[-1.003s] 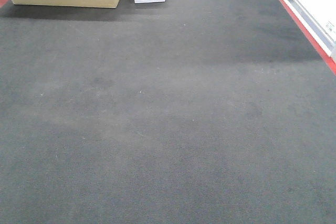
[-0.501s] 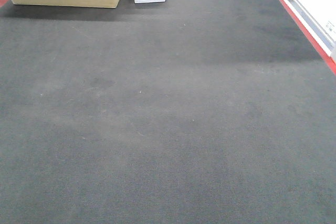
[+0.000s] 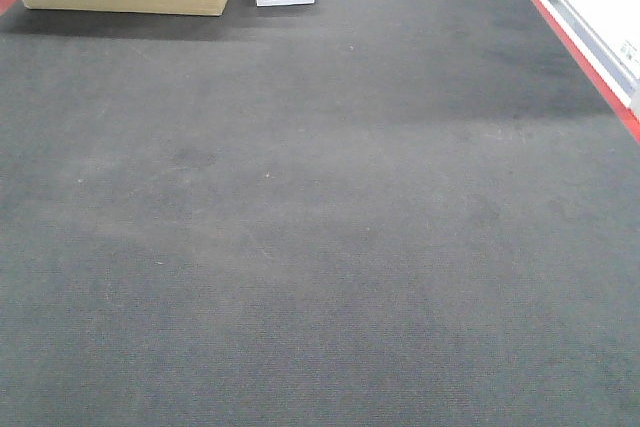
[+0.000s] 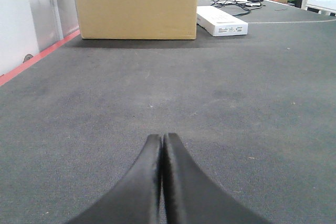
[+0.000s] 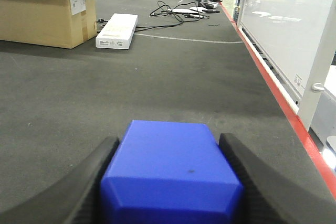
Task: Pour parts from conveyor to right shelf
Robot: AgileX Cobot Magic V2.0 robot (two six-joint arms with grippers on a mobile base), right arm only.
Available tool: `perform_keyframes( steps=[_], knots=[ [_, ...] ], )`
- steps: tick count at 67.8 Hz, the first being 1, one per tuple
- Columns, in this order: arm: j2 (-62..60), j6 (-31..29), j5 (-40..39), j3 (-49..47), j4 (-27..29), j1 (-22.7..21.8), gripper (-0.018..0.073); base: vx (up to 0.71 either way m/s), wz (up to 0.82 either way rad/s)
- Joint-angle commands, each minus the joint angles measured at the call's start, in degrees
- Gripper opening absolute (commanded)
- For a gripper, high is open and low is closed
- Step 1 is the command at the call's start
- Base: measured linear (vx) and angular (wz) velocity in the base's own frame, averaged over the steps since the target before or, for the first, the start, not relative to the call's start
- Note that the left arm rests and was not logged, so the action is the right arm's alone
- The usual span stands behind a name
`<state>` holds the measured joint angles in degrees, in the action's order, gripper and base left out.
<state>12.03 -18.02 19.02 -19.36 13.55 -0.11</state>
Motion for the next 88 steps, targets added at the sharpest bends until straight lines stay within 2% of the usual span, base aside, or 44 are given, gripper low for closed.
perform_keyframes(
  steps=[1,40,88],
  knots=[
    [0.51,-0.02,-4.43,-1.62,0.34,0.01,-0.0006,0.00,0.00],
    [0.51,-0.02,-4.43,-1.62,0.34,0.01,-0.0006,-0.06,-0.02],
    [0.51,-0.02,-4.43,-1.62,0.34,0.01,-0.0006,-0.40,-0.38]
  ],
)
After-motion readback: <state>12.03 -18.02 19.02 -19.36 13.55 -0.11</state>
